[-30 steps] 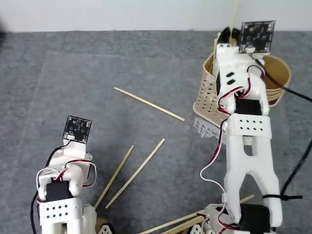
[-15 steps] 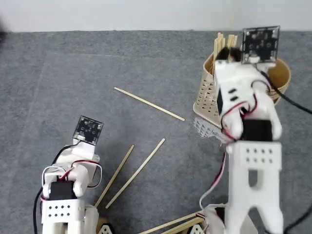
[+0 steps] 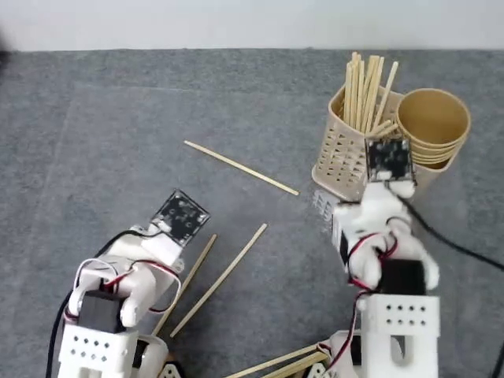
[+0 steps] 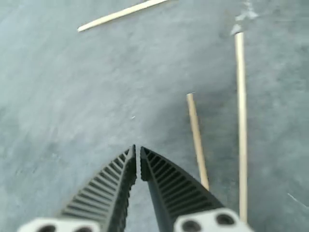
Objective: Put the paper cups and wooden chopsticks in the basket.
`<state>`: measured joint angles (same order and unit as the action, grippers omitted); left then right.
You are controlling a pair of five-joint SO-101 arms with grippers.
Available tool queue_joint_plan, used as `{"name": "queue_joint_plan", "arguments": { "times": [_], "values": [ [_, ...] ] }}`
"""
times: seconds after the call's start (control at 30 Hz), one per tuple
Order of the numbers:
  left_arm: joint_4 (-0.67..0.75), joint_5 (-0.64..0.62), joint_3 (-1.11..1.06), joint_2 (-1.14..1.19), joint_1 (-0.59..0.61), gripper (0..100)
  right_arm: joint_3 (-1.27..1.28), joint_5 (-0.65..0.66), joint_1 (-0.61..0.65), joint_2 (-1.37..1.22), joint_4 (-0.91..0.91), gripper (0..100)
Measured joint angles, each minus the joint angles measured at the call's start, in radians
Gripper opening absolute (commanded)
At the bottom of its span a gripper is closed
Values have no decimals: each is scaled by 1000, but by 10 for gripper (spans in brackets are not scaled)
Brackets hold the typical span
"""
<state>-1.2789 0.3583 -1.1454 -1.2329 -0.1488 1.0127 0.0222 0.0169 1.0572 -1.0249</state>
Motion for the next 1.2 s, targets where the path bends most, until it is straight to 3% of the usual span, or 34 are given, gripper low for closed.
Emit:
{"name": "queue_joint_plan", "arguments": {
  "times": [0.3,0.53,0.77,1.2],
  "values": [
    [-55,0,275,477,-172,16,272,-104,2,23,224,12],
    [-60,-5,511,865,-259,90,284,-107,-77,28,235,12],
    [-60,-98,701,1217,-313,102,284,-152,-127,29,235,12],
    [-31,-169,895,1594,-377,97,284,-158,-127,29,235,12]
  ]
}}
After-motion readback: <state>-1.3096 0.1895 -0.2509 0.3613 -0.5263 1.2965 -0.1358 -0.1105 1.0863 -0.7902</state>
